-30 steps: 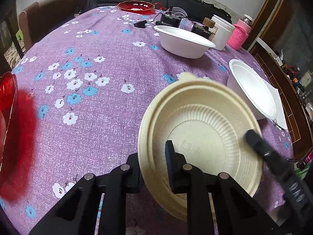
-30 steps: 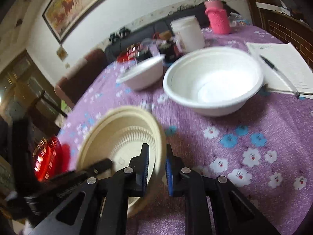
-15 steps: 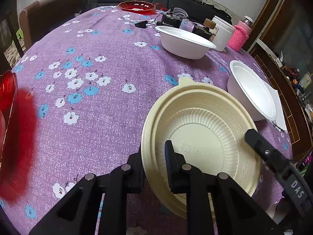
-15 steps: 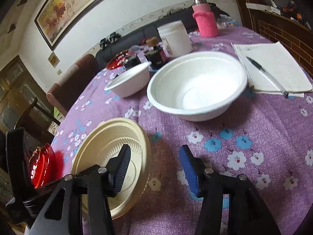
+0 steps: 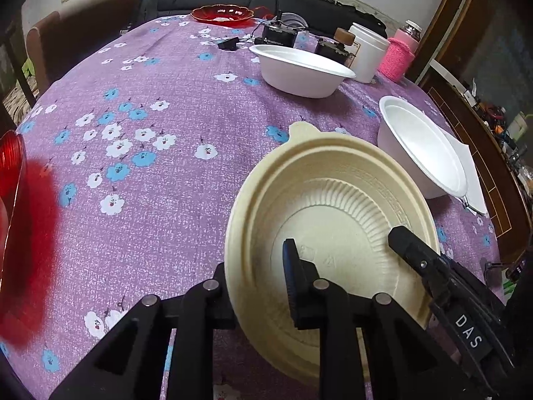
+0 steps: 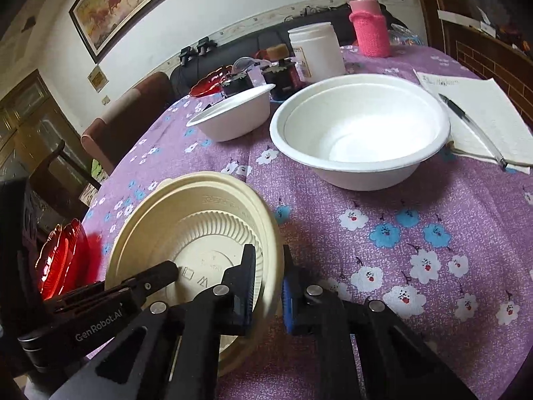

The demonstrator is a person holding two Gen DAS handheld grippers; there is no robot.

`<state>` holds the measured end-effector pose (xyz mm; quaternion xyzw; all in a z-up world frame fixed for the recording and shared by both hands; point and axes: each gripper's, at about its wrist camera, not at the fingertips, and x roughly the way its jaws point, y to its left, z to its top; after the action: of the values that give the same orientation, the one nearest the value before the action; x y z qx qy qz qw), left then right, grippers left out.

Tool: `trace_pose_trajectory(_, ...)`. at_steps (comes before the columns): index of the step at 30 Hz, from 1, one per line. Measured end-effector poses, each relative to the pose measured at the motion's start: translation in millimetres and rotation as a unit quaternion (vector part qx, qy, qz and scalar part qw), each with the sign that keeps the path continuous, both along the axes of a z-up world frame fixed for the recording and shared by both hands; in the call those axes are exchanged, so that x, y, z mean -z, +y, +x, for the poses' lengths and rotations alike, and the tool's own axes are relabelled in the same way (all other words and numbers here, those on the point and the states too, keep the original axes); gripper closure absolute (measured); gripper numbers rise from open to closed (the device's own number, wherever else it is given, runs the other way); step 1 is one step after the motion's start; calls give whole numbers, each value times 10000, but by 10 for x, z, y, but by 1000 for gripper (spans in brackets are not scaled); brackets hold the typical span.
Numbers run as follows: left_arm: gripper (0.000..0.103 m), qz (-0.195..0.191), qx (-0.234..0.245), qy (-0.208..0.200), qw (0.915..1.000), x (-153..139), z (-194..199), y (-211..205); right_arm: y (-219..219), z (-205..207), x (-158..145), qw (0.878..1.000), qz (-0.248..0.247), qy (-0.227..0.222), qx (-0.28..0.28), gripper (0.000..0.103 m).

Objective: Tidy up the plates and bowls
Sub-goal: 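Carry the beige bowl with the right tool onto the red plate stack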

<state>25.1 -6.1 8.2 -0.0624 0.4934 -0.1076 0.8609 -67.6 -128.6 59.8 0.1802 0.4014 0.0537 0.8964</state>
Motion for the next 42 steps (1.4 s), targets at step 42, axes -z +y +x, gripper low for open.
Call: trace_pose_trajectory(42,86,-109,-1978,-981,9753,-1004,-702,2950,3036,150,-933,9754,-196,-165,-2189,86)
